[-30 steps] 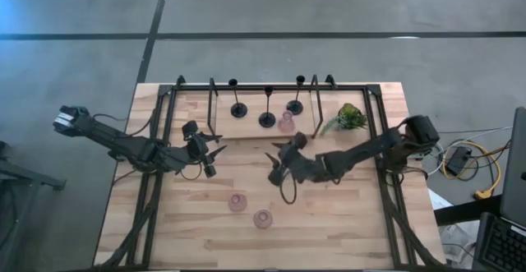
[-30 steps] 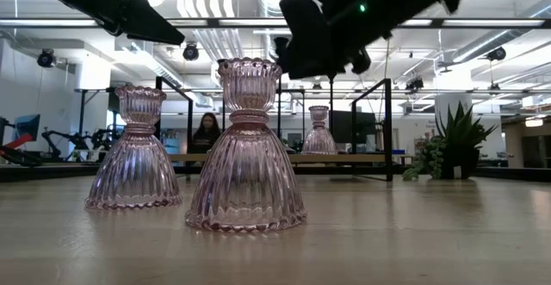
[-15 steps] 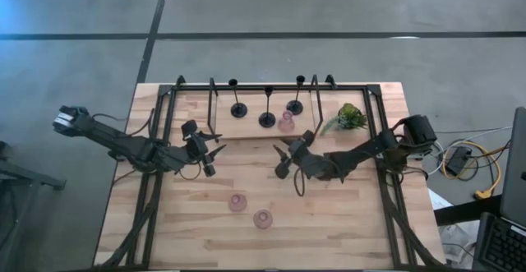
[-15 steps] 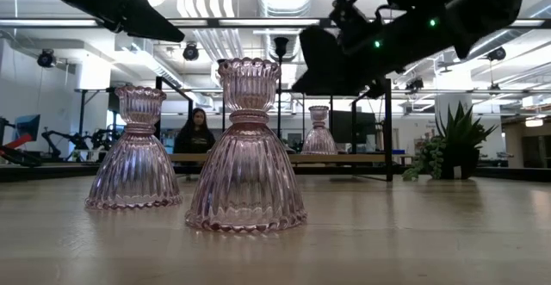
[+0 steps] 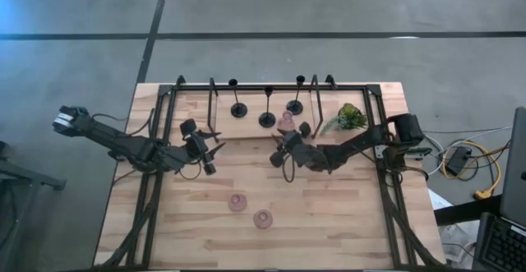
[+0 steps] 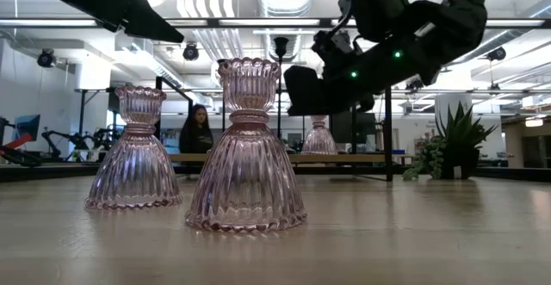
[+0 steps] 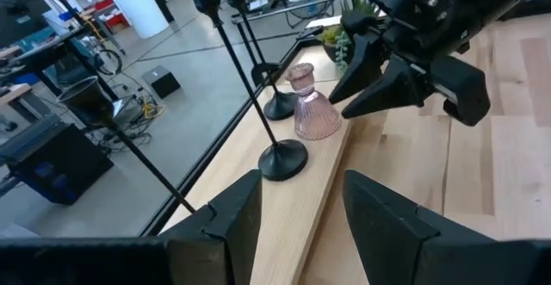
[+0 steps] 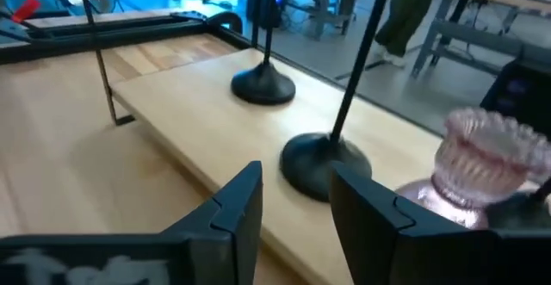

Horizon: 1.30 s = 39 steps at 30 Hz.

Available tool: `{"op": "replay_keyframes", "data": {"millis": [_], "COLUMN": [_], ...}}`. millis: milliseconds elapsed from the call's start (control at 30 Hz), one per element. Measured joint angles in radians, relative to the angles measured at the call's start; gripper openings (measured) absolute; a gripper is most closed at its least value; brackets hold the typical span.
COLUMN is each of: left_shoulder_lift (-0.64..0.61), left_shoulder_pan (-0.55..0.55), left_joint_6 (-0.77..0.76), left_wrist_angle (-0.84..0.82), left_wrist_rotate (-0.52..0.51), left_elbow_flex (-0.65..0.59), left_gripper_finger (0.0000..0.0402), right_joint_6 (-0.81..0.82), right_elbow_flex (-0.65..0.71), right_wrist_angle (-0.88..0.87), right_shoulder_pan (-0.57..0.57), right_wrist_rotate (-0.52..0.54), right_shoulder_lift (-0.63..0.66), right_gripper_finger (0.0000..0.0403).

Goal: Pick & Place candle stick holders
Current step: Put the bottom pink candle holder on the shelf

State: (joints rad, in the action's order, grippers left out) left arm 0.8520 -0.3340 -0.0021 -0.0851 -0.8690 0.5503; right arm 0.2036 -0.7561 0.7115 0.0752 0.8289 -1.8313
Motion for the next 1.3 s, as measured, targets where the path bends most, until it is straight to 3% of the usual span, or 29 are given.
{"op": "replay_keyframes", "data": {"millis": [333, 667, 1300], "left_shoulder_lift": [0.000, 0.000, 0.000], "left_shoulder_pan": [0.000, 0.000, 0.000], "left_joint_6": [-0.005, -0.024, -0.048], "left_wrist_angle": [0.014, 0.015, 0.015], "left_wrist_rotate": [-0.077, -0.078, -0.075], "left_elbow_flex": [0.000, 0.000, 0.000], "left_gripper_finger": [0.0167, 0.0167, 0.0167], "right_joint_6": [-0.021, 0.005, -0.004], "right_elbow_flex": [-0.009, -0.009, -0.009], "right_wrist_angle": [0.004, -0.006, -0.061], "right_shoulder_pan": [-0.085, -0.126, -0.133], "right_wrist_rotate": [-0.039, -0.044, -0.015], "right_shoulder_lift": [0.003, 0.003, 0.004], "right_gripper_finger": [0.0095, 0.0069, 0.0075]}}
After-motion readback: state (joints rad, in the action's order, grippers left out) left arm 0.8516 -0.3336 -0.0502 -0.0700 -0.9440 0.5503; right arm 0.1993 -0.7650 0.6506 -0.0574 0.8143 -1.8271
